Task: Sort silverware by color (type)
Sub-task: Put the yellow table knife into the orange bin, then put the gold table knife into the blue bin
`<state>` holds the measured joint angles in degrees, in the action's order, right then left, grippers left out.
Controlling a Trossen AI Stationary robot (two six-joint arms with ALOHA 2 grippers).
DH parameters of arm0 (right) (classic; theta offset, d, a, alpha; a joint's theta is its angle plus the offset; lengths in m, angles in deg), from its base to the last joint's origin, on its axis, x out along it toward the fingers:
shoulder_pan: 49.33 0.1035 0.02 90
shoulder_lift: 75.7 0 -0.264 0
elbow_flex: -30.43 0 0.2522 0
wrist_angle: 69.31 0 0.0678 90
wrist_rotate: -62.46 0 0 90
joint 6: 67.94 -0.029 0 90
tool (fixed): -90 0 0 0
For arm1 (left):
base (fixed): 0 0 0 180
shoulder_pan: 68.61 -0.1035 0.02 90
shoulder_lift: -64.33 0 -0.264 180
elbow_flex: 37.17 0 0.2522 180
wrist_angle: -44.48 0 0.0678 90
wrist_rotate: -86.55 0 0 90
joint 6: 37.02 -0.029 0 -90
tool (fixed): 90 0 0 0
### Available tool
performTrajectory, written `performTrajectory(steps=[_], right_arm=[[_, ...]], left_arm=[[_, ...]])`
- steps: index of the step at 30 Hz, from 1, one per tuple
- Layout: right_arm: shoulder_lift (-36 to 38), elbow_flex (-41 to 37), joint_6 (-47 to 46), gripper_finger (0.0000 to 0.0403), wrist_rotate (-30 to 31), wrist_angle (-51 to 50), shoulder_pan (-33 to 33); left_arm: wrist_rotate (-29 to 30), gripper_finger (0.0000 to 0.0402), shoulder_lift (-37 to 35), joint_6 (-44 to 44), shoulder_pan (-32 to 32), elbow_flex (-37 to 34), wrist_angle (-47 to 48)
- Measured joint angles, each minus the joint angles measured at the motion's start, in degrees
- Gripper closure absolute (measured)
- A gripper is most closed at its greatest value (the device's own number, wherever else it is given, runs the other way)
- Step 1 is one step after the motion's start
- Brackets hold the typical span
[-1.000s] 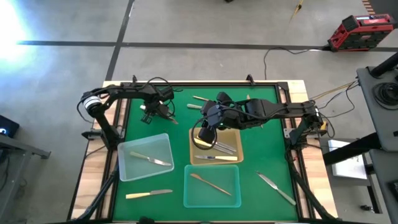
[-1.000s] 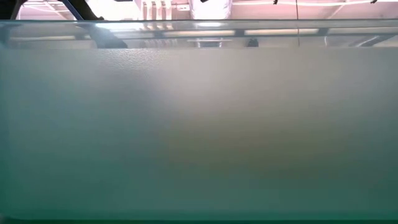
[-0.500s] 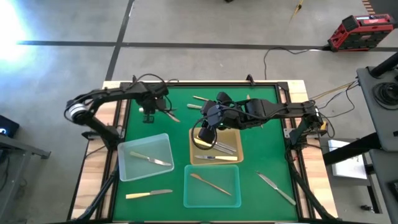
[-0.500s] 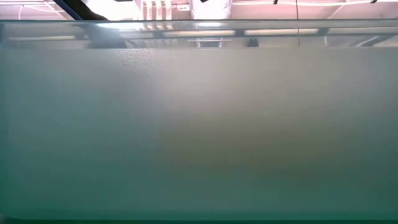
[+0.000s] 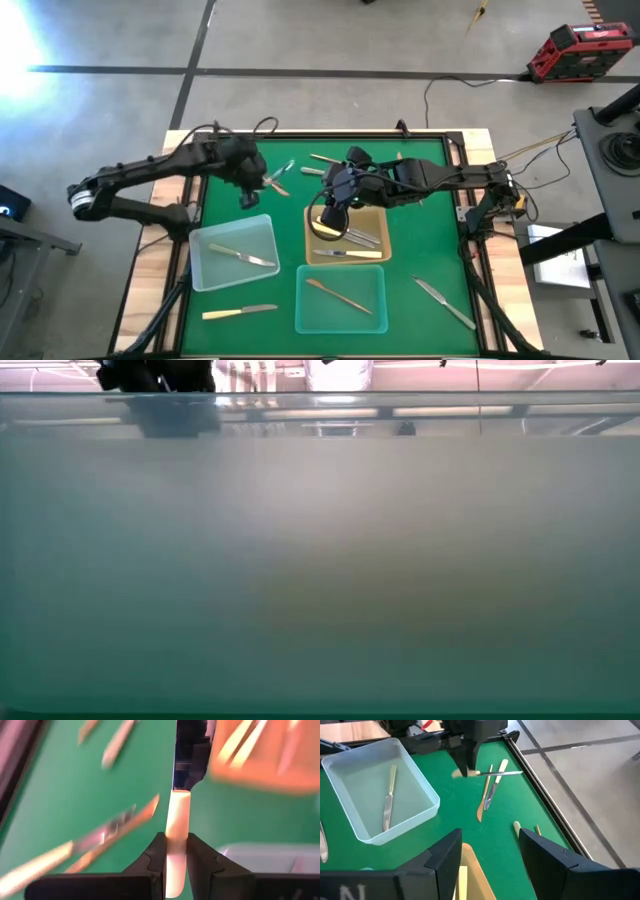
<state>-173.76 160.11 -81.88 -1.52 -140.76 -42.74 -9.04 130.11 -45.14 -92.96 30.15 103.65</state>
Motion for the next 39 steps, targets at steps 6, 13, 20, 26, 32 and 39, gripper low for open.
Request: performTrajectory(steps=[6,13,20,26,32,39], right_arm=[[0.02,0.00,-3.08,0.0213,-0.01,-4.70,-0.10],[1.07,0.00,-7.80,0.0213,0.07,-12.31,-1.49],[4.09,0.00,-8.63,0.0213,0.07,-12.15,-2.40],[6.55,0.00,-8.61,0.0213,0.00,-12.55,-2.40],[8.72,-0.07,-8.54,0.0213,0.27,-13.94,-2.48],[9.46,0.00,-8.56,0.0213,-0.07,-14.23,-2.37]], left_arm=[[-0.05,0.0374,2.25,7.12,11.06,0.09,-20.54],[-0.79,0.0374,12.32,9.70,17.42,0.09,-34.63],[-3.05,0.0374,23.82,8.86,20.00,6.91,-33.75],[-3.00,0.0352,33.54,4.64,21.06,19.83,-19.40],[-2.96,0.0327,43.46,-1.34,21.09,31.62,-4.71],[-3.00,0.0329,49.75,-7.56,20.50,45.04,8.81]])
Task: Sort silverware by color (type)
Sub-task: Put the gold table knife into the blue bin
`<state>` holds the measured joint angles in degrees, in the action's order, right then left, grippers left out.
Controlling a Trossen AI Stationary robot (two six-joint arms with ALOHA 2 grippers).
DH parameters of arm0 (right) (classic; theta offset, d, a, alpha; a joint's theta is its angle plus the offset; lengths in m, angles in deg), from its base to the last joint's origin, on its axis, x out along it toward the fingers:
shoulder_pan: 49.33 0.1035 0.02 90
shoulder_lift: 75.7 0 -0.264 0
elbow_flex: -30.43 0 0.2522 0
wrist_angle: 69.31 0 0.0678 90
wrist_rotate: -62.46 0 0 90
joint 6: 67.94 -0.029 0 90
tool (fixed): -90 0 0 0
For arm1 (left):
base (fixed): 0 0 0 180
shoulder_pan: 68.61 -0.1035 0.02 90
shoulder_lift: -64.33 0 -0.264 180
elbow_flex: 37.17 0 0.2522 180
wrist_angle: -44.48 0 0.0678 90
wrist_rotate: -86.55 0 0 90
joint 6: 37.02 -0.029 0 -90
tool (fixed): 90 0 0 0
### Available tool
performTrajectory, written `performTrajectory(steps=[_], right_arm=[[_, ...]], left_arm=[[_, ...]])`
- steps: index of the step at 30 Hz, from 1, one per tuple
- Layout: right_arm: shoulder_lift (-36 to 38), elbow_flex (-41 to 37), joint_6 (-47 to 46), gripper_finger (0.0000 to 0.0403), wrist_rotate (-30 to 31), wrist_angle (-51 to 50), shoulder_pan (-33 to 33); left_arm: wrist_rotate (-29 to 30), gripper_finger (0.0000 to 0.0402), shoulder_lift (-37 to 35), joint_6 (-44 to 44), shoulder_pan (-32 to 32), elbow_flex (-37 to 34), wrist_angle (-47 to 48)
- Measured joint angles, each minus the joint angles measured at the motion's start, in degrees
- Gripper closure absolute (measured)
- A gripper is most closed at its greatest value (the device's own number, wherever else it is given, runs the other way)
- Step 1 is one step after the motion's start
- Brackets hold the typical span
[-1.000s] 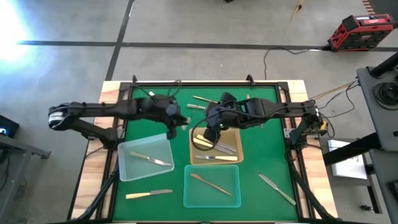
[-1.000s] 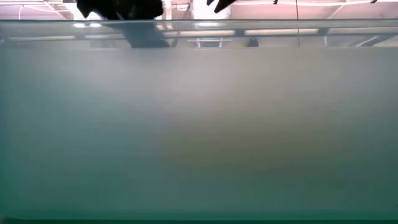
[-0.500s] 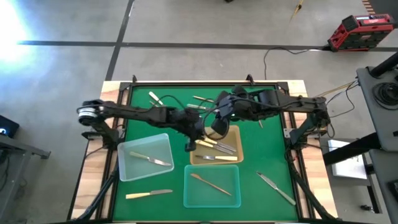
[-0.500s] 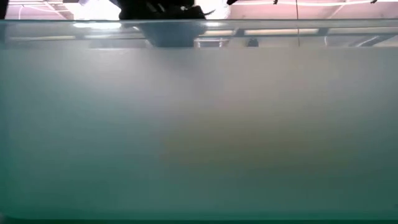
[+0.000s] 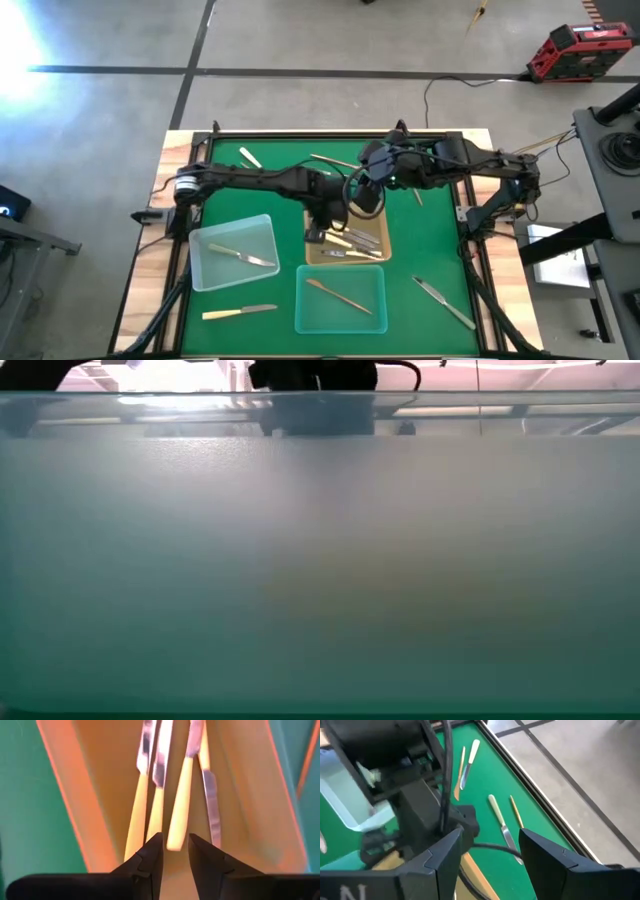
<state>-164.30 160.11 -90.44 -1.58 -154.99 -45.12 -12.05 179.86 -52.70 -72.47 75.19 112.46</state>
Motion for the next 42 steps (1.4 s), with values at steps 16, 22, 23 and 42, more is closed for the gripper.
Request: performTrajectory(steps=[16,22,23,42], right_arm=[[0.14,-0.07,0.00,0.0213,0.17,-6.60,-0.03],[0.12,-0.08,0.24,0.0213,0.17,-7.37,-0.03],[0.12,-0.09,0.61,0.0213,0.18,-7.34,-0.03],[-0.06,-2.57,-0.17,0.0213,1.22,-6.59,-0.03]], left_arm=[[7.30,0.0327,-20.65,0.08,-11.28,-14.05,8.77],[11.02,0.0326,-29.97,-2.49,-17.53,-25.39,7.45],[11.05,0.0326,-31.14,-3.43,-18.66,-26.79,7.00],[11.09,0.0326,-26.24,-18.30,-33.48,-34.64,1.94]])
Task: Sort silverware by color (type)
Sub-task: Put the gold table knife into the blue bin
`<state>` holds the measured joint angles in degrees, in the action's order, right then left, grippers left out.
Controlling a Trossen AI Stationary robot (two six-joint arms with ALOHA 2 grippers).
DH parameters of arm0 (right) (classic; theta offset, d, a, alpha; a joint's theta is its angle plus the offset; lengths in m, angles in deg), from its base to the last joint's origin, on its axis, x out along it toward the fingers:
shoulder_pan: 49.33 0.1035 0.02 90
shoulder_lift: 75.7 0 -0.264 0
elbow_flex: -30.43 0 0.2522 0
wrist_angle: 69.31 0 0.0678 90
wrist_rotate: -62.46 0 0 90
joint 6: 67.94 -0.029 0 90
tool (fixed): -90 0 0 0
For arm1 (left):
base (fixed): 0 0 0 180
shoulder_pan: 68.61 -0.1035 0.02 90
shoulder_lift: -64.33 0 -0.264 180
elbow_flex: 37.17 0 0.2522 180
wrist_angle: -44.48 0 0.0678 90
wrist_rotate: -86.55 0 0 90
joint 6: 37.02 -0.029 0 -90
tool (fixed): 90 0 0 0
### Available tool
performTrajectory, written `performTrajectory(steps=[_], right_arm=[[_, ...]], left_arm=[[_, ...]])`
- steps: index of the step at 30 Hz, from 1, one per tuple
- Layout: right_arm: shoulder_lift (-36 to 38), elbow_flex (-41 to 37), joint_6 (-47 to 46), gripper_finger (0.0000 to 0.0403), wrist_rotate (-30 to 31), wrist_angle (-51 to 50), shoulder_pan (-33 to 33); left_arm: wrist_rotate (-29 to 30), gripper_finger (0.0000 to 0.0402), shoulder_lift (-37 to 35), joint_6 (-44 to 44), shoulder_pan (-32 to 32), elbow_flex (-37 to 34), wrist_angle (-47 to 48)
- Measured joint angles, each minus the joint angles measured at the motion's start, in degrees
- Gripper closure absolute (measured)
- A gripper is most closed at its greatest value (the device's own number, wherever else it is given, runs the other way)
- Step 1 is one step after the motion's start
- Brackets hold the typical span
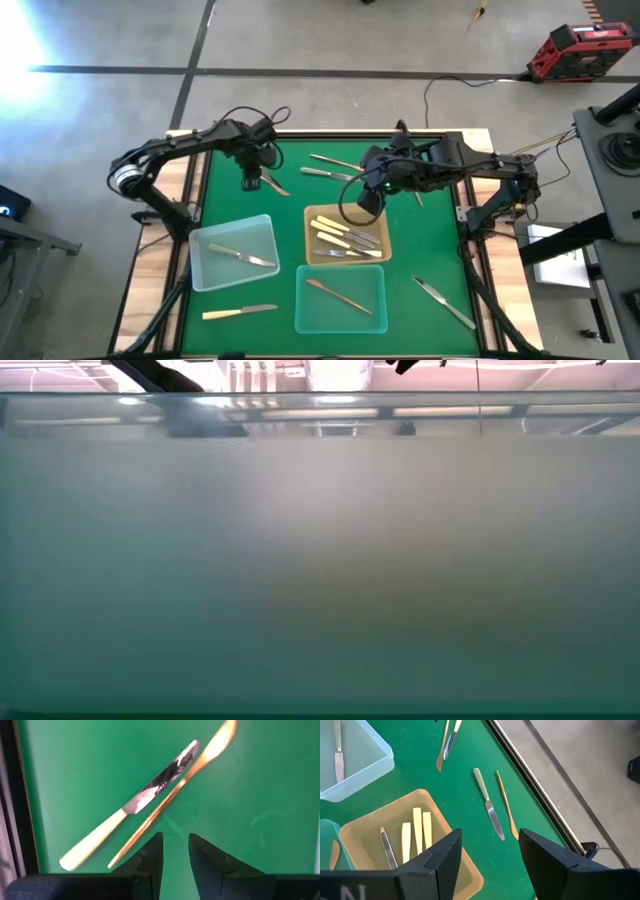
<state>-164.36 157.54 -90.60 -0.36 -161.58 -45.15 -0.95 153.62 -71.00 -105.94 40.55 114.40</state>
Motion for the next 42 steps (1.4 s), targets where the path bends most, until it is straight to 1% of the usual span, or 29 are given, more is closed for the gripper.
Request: performTrajectory(steps=[5,9,15,22,28,42], right_arm=[[0.00,-0.03,2.89,0.0213,0.00,-0.01,0.00],[0.00,-0.03,3.43,0.0213,-0.05,-0.02,0.00],[-0.02,-0.03,3.17,0.0213,-0.11,-0.01,0.00],[-0.02,-0.03,3.18,0.0213,-0.11,-0.01,0.00],[-0.02,-0.03,3.18,0.0213,-0.12,-0.01,0.00],[-0.02,-0.03,3.18,0.0213,-0.13,-0.01,0.00]], left_arm=[[0.00,0.0326,2.06,-10.84,-1.01,-0.01,-0.95],[0.03,0.0326,5.05,-14.72,-2.14,-0.02,-1.12],[0.05,0.0326,8.95,-14.77,-2.94,-0.02,-2.55],[0.20,0.0326,10.42,-14.55,-3.00,-0.02,-5.12],[4.53,0.0326,12.03,-14.66,-3.11,-0.02,-5.62],[4.34,0.0326,16.82,-13.72,-3.80,0.24,-6.90]])
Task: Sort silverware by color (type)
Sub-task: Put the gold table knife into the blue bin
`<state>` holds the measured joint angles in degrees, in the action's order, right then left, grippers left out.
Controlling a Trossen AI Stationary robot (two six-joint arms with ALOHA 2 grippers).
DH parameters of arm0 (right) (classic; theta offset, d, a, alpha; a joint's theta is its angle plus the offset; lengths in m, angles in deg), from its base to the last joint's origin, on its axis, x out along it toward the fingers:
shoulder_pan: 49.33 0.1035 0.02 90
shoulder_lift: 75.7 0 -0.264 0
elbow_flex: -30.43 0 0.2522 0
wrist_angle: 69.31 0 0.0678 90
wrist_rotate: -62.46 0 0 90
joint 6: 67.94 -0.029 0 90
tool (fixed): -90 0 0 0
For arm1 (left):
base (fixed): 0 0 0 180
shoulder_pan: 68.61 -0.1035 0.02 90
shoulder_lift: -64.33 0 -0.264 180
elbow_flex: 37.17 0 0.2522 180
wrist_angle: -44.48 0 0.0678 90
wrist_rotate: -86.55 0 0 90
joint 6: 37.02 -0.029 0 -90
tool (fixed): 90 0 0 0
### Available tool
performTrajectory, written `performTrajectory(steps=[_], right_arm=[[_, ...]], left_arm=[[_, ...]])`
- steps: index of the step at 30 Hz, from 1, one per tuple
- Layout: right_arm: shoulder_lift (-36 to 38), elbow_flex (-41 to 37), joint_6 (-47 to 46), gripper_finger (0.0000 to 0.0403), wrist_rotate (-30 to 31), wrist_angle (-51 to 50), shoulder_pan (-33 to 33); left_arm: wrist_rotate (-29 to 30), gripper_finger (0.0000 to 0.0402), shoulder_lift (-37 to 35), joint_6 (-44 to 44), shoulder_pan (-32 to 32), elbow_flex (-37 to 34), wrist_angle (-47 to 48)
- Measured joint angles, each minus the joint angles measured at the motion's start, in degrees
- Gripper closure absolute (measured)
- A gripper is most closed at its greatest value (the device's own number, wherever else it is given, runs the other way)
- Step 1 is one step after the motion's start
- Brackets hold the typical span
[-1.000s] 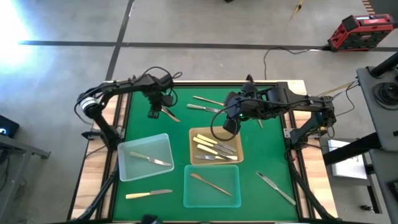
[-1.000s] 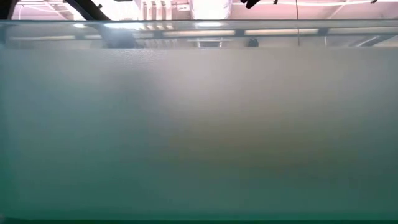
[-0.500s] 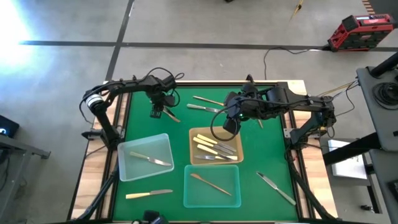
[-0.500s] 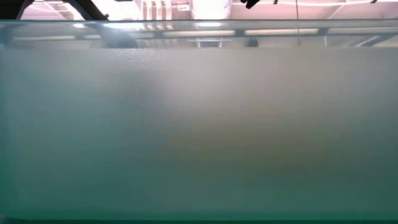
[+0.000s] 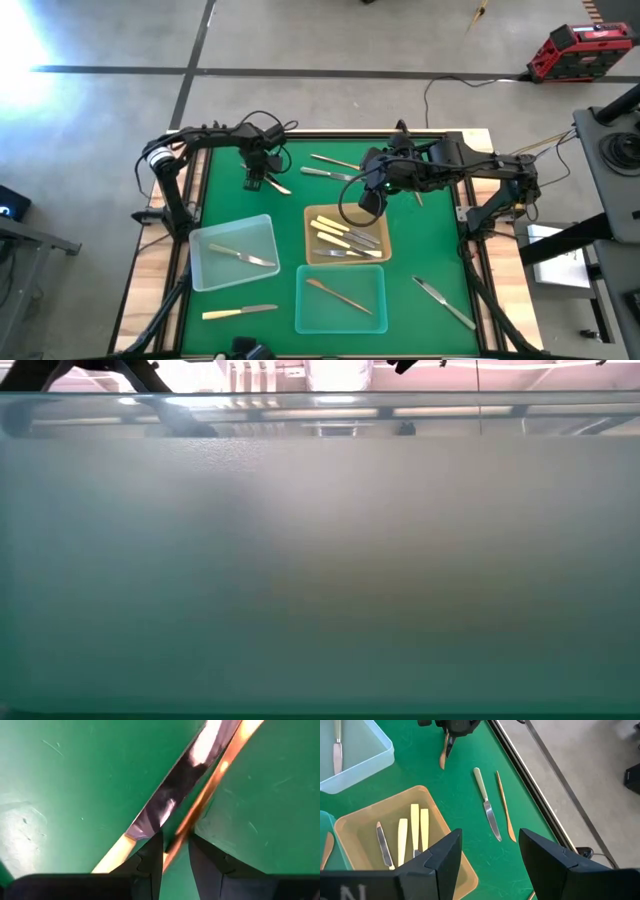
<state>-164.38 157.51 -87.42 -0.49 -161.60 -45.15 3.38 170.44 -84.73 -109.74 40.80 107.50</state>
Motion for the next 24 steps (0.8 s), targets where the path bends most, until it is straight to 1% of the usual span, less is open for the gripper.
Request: performTrajectory(steps=[8,10,13,17,20,22,23,24], right_arm=[[0.00,0.00,0.00,0.0213,0.00,0.00,0.00],[0.00,0.00,0.00,0.0213,0.00,0.02,0.00],[0.00,0.00,0.00,0.0213,0.01,0.00,0.00],[0.00,0.00,0.00,0.0213,0.00,0.00,0.00],[0.00,0.00,0.00,0.0213,0.00,0.00,0.01],[-0.02,0.02,0.00,0.0213,0.00,0.02,0.00],[-0.02,0.02,0.00,0.0213,0.01,0.01,0.00],[-0.02,0.01,0.00,0.0213,0.00,0.01,0.00]], left_arm=[[-0.50,0.0327,0.78,2.16,-0.01,-0.07,0.08],[-1.92,0.0340,1.04,3.41,-0.05,-0.07,0.17],[-3.60,0.0384,1.95,6.60,-0.20,0.02,-0.15],[-4.26,0.0390,2.68,9.49,-0.21,0.15,0.23],[-4.70,0.0395,1.77,10.40,-0.09,0.19,0.97],[-6.49,0.0397,0.66,12.34,-0.03,1.16,3.64],[-8.18,0.0397,-0.01,13.37,0.03,1.47,4.66],[-11.39,0.0398,-0.79,14.59,0.10,1.74,6.64]])
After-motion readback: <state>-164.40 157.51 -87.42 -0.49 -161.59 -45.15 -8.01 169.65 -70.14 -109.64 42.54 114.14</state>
